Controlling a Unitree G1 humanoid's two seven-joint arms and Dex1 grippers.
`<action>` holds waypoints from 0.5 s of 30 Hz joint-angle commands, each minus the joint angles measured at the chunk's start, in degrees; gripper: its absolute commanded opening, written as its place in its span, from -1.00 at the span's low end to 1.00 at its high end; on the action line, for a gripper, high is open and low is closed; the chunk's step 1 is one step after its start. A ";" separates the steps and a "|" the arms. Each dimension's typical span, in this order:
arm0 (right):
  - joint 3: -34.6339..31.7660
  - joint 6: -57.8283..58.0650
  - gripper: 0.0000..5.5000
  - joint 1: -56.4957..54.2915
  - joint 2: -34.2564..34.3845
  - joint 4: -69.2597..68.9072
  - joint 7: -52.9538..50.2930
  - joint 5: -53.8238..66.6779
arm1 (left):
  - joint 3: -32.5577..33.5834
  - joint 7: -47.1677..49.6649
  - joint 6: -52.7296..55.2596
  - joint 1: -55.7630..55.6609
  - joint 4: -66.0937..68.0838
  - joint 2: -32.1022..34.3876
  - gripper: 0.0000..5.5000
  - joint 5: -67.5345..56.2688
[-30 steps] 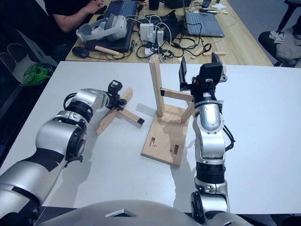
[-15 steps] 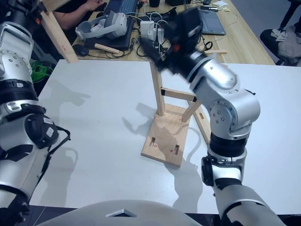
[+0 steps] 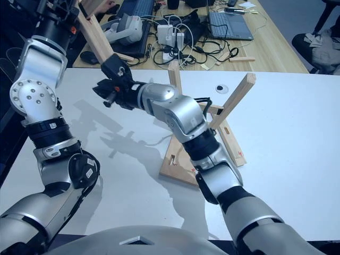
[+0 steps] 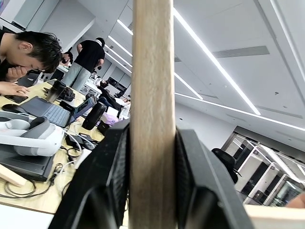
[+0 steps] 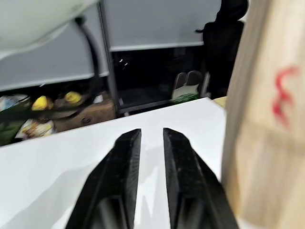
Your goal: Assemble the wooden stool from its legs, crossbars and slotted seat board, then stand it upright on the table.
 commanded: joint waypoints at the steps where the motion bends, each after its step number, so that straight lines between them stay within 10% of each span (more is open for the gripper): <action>1: -8.76 -7.29 -0.93 -8.37 2.73 13.08 -6.38 -2.05 | -0.49 1.82 2.34 1.53 -3.54 -0.13 -0.63 -2.57; 9: -16.85 -13.52 -1.00 -16.52 3.45 31.53 -5.06 -2.65 | 0.35 3.01 7.52 8.12 -11.69 2.84 -0.63 -8.31; 15: -0.05 4.95 -1.00 4.47 -16.24 1.81 21.13 -3.14 | -1.22 8.11 2.22 9.46 -13.11 -0.50 -0.63 -5.11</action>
